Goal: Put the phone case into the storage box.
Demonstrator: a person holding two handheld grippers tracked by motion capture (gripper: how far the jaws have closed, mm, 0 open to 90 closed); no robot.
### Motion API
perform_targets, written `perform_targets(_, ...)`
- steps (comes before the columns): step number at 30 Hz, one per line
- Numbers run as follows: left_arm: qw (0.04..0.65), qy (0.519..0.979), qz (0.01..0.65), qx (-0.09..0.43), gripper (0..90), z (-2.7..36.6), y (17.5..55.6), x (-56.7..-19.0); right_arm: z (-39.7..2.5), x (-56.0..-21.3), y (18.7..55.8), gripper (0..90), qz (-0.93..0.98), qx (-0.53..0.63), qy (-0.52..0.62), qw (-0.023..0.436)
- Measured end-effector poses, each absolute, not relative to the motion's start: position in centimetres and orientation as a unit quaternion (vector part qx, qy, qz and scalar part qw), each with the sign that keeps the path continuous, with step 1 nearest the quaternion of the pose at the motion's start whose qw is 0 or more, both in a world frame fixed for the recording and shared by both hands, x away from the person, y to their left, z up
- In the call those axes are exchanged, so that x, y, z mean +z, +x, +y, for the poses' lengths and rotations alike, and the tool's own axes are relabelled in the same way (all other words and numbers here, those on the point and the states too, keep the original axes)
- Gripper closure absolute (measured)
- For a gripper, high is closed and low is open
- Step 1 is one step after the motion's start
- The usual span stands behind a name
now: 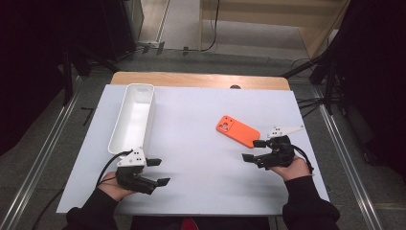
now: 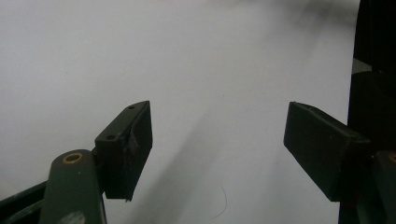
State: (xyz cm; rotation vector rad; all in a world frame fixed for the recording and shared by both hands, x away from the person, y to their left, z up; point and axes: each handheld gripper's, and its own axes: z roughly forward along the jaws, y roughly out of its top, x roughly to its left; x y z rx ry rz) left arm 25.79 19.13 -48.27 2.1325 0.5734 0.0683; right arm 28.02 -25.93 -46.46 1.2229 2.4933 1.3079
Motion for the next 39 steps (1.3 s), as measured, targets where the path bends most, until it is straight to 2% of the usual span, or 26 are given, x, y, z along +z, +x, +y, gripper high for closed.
perform_targets(39, 0.449, 0.864, 0.229, 0.029, 24.0, 19.2, 25.7, -48.2, -25.0, -44.2, 33.4, 19.1, 0.821, 0.414, 0.391, 0.052)
